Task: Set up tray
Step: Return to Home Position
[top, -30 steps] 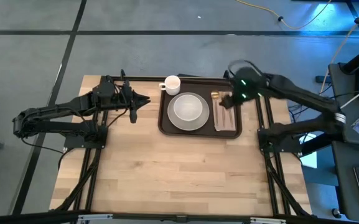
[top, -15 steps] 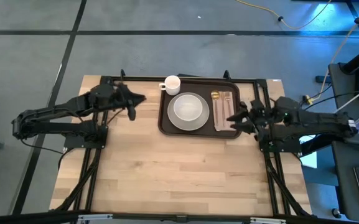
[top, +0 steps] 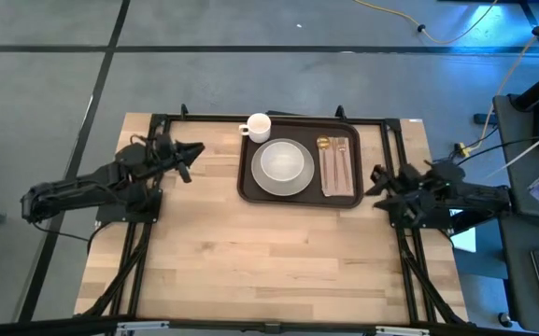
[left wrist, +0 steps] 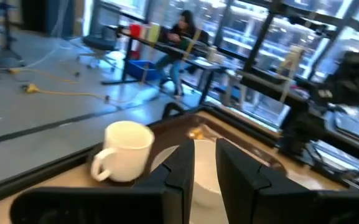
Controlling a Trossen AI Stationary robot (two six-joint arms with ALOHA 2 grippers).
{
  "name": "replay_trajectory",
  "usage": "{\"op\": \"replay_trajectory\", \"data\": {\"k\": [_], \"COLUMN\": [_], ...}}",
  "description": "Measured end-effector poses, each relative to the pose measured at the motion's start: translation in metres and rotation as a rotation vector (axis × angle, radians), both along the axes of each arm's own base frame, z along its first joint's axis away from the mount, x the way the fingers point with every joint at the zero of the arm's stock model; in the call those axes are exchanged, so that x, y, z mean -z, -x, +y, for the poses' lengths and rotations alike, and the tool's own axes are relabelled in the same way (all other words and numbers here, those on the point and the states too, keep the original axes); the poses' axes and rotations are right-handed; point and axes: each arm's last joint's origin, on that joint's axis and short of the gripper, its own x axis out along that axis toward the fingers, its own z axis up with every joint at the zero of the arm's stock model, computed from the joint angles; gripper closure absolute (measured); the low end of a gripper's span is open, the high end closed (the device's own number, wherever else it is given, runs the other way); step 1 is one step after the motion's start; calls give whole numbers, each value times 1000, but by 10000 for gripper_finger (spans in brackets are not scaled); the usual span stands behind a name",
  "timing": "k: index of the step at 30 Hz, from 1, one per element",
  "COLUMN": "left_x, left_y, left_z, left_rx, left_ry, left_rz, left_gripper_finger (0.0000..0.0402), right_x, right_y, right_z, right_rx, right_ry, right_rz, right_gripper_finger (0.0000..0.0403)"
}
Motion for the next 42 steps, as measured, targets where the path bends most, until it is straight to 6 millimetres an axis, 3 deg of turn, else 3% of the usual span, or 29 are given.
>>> {"op": "replay_trajectory", "data": {"k": [5, 10, 24, 29, 42], "left_x": [21, 38, 73, 83, 84], "left_y": [5, 8, 12, 12, 12], "left_z": [0, 1, 0, 0, 1], "left_rx": [-66, -113, -146, -146, -162], "left_ry": [-9, -4, 34, 41, 0], "left_rz": [-25, 0, 6, 12, 25], "left_gripper_finger": [343, 340, 342, 341, 341], "right_x": [11, 8, 42, 50, 56], "right_y": [-2, -2, -17, -19, -21], "right_z": [1, 0, -3, -3, -4], "right_rx": [-27, 18, 118, 117, 134], "right_ry": [1, 48, 67, 49, 93], "right_rz": [123, 69, -32, -41, 16], "right_gripper_finger": [221, 221, 221, 221, 221]}}
